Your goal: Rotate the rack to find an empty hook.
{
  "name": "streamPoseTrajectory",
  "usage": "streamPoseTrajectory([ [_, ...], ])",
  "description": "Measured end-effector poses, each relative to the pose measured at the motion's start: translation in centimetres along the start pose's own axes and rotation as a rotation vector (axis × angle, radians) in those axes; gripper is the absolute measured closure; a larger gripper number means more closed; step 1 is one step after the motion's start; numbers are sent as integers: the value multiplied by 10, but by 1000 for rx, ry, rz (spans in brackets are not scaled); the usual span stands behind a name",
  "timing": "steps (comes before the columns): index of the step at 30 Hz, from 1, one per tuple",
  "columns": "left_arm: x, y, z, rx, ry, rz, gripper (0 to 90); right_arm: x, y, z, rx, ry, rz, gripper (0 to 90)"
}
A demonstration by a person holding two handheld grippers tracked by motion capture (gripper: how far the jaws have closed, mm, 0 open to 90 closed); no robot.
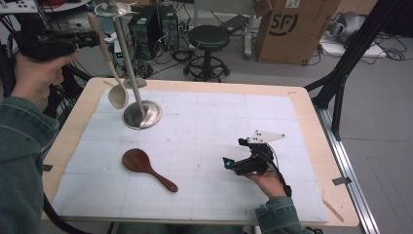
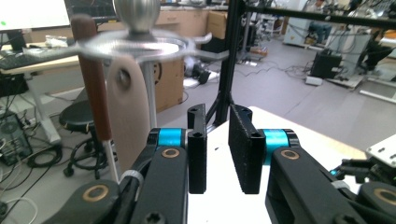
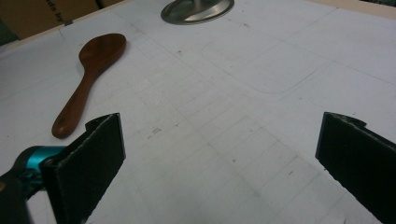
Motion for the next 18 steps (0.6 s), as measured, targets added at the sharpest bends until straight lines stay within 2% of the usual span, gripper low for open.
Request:
streamPoseTrajectory([
  [5, -5, 0, -10, 15, -1, -12, 704, 1, 0, 0, 6, 3, -2, 3],
  [9, -9, -3, -20, 38, 0, -15, 623, 2, 0, -1, 8, 4, -2, 2],
  [13, -12, -4, -28, 44, -3, -36, 595, 3, 0, -1, 9, 0, -4, 3],
  [18, -14, -3, -40, 53, 6, -33, 540, 2, -1, -1, 14, -4, -5, 3],
])
Point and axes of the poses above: each handheld gripper's, and its own axes: y roughly backward along the jaws, z roughly out of its top, x roughly to its left, the point moved 5 cm from there along -y, roughly forward along the jaws, and after that the axes turned 5 degrees about -y, right-handed, at the moved point
